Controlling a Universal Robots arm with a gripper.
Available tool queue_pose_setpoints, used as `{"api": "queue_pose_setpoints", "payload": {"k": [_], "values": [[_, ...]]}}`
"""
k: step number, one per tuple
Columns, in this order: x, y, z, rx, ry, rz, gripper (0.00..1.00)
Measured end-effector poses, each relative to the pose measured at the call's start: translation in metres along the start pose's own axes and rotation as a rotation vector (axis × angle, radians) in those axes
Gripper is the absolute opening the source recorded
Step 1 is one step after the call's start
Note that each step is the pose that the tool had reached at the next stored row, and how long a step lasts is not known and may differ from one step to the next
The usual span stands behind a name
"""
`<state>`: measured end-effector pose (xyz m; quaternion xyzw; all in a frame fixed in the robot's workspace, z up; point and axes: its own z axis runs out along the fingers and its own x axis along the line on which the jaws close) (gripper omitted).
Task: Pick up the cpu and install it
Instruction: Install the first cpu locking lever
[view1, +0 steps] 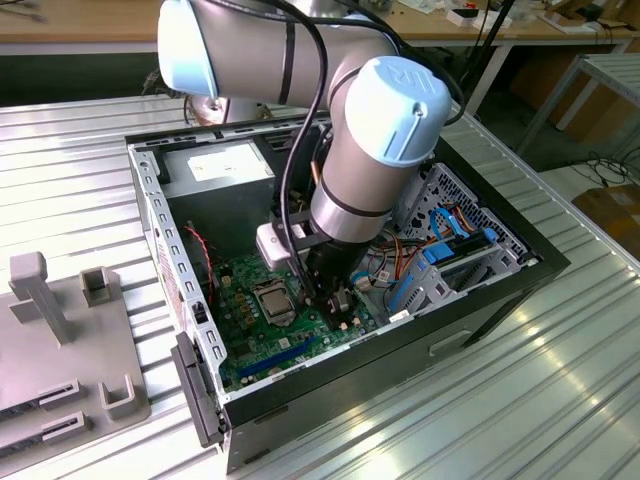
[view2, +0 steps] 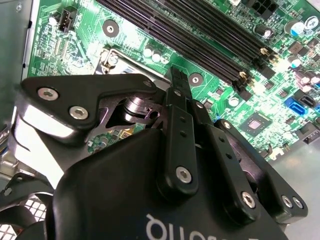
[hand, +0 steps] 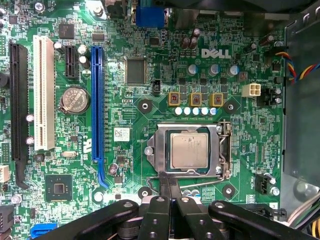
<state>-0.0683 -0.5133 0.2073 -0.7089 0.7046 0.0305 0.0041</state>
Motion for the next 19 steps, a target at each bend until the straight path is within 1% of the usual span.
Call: {"api": "queue_pose_setpoints", "payload": {"k": [4, 14, 16, 19], "values": [[0.0011, -0.0007, 0.0016, 0.0, -0.0029, 0.0, 0.11], [0.003, -0.0028, 0.0032, 0.0, -0.0053, 0.0, 0.11], [0.0043, -0.0038, 0.0045, 0.0, -0.0077, 0.0, 0.11], [0.0049, -0.0049, 0.0051, 0.0, -0.0088, 0.0, 0.11]]}}
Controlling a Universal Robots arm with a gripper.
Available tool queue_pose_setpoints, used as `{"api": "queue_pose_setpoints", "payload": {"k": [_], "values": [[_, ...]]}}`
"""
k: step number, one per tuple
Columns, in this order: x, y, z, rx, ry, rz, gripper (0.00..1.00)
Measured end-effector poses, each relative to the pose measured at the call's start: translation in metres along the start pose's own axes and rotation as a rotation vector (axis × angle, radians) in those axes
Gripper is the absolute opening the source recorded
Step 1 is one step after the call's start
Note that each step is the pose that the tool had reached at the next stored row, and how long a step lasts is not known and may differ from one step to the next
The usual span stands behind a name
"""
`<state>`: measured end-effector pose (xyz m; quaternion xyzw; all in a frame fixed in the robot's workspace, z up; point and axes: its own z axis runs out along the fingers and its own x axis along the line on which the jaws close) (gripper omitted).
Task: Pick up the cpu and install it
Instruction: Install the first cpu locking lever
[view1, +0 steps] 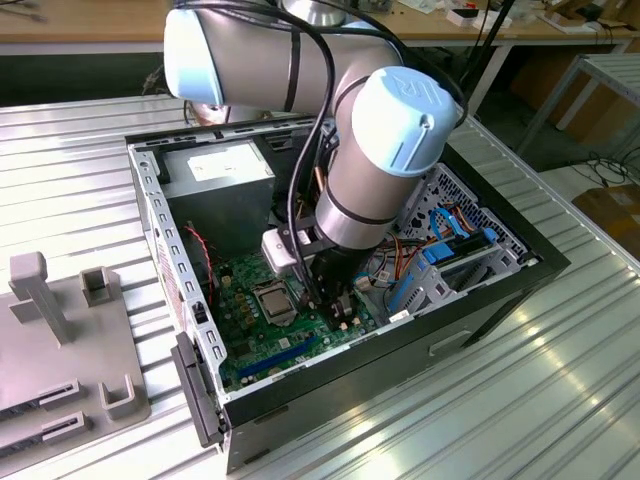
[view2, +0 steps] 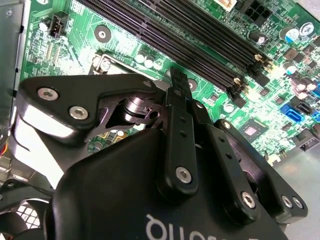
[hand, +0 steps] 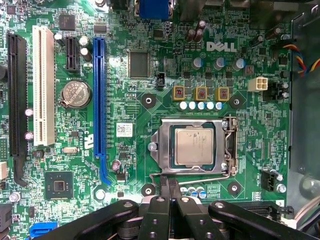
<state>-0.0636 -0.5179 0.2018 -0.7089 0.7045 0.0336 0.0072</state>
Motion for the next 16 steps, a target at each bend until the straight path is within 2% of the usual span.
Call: {"api": "queue_pose_setpoints", "payload": {"k": [8, 9, 12, 16], "values": [[0.0006, -0.0004, 0.0039, 0.0, -0.0018, 0.0, 0.11], [0.0005, -0.0004, 0.0023, 0.0002, -0.0025, 0.0, 0.11], [-0.0002, 0.0, -0.0093, 0.0001, -0.005, 0.0, 0.11], [-0.0006, 0.0003, -0.0159, 0.0, -0.0097, 0.0, 0.11]]}}
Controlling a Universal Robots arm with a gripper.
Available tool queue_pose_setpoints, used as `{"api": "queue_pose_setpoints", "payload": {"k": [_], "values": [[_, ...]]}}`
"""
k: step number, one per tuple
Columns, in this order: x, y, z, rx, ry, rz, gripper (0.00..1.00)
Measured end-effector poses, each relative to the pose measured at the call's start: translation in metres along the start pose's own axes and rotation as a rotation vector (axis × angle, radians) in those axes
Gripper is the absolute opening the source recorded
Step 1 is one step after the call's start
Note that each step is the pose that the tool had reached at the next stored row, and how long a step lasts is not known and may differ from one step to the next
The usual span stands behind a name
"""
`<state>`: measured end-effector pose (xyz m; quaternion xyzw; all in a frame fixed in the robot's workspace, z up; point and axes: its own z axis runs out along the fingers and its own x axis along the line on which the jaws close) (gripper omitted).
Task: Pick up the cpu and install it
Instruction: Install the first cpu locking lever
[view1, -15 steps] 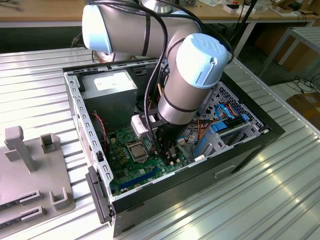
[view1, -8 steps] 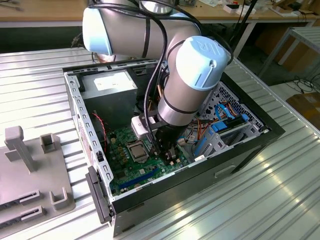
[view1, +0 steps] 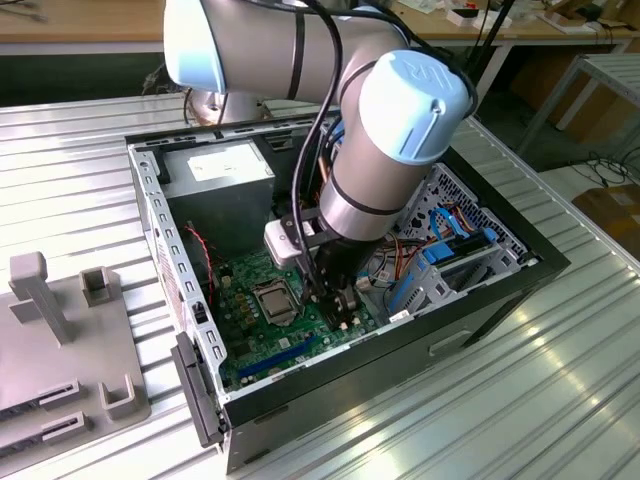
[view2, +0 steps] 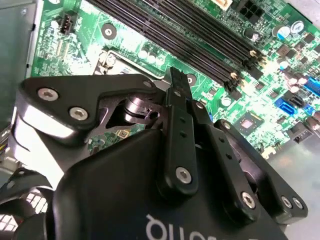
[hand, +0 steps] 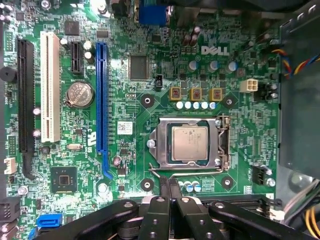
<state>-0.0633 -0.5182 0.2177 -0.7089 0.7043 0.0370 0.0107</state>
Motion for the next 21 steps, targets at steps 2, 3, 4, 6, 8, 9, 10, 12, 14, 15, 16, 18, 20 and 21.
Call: {"api": "queue_pose_setpoints", "payload": {"k": [2, 3, 4, 6, 8, 9, 10, 12, 14, 15, 16, 18, 20, 21], "values": [[-0.0001, 0.0011, 0.0001, 0.0002, -0.0006, 0.0, 0.11], [-0.0002, 0.0023, 0.0, 0.0001, -0.0004, 0.0, 0.11], [-0.0005, 0.0046, 0.0001, 0.0001, -0.0003, 0.0, 0.11], [-0.0014, 0.0084, 0.0002, 0.0, -0.0002, 0.0, 0.11], [-0.0028, 0.0117, 0.0004, 0.0, -0.0001, 0.0, 0.11], [-0.0036, 0.0131, 0.0006, 0.0, -0.0002, 0.0, 0.11], [-0.0047, 0.0148, 0.0007, 0.0, -0.0001, 0.0, 0.11], [-0.0077, 0.0154, 0.0009, 0.0, -0.0001, 0.0, 0.11], [-0.0101, 0.0154, 0.001, 0.0, -0.0002, 0.0, 0.11], [-0.0107, 0.0153, 0.0011, 0.0001, -0.0002, 0.0, 0.11], [-0.0111, 0.0152, 0.0011, 0.0, -0.0002, 0.0, 0.11], [-0.0112, 0.0157, 0.0011, 0.0, -0.0007, 0.0, 0.11], [-0.0112, 0.0157, 0.0011, 0.0001, -0.001, 0.0, 0.11], [-0.0112, 0.0157, 0.0011, 0.0, -0.001, 0.0, 0.11]]}}
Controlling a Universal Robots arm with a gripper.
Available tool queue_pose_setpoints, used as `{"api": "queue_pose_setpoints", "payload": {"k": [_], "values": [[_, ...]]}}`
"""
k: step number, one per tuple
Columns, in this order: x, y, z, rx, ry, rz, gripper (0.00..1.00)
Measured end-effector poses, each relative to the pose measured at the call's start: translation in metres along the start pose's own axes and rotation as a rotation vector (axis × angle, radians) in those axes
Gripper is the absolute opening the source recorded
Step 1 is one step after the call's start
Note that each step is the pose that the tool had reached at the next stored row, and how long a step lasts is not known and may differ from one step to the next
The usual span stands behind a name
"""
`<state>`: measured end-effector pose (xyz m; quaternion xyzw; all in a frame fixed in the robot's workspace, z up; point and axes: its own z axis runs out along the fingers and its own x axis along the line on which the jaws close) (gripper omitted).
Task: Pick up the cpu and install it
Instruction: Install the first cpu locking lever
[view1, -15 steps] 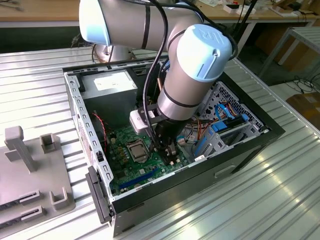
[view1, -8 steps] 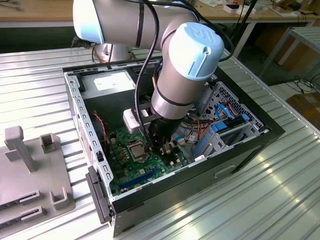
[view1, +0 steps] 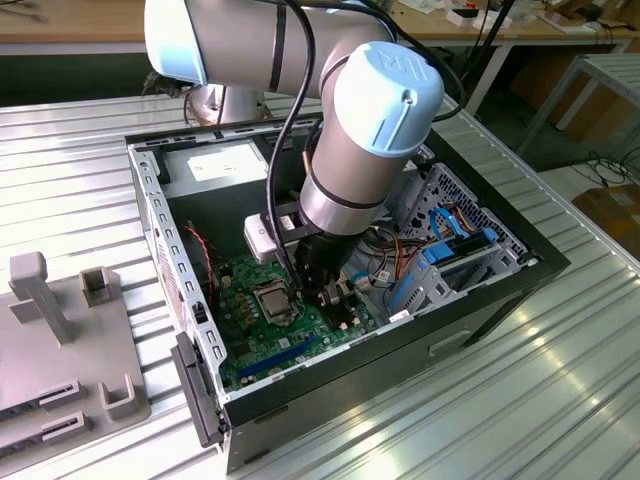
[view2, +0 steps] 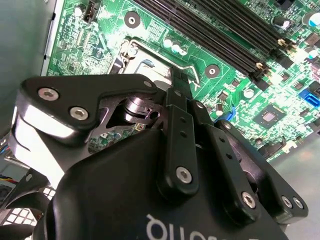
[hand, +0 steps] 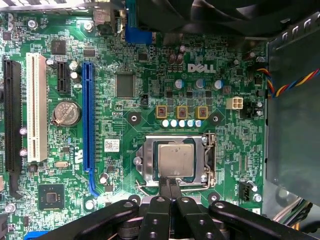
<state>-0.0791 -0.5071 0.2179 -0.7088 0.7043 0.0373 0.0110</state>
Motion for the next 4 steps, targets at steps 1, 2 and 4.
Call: {"api": "queue_pose_setpoints", "payload": {"k": [1, 2, 4], "values": [[0.0, 0.0, 0.0, 0.0, -0.0001, 0.0, 0.11], [0.0, 0.0, 0.0, 0.0, -0.0004, 0.0, 0.11], [0.0, 0.0, 0.0, 0.0, -0.0004, 0.0, 0.11]]}}
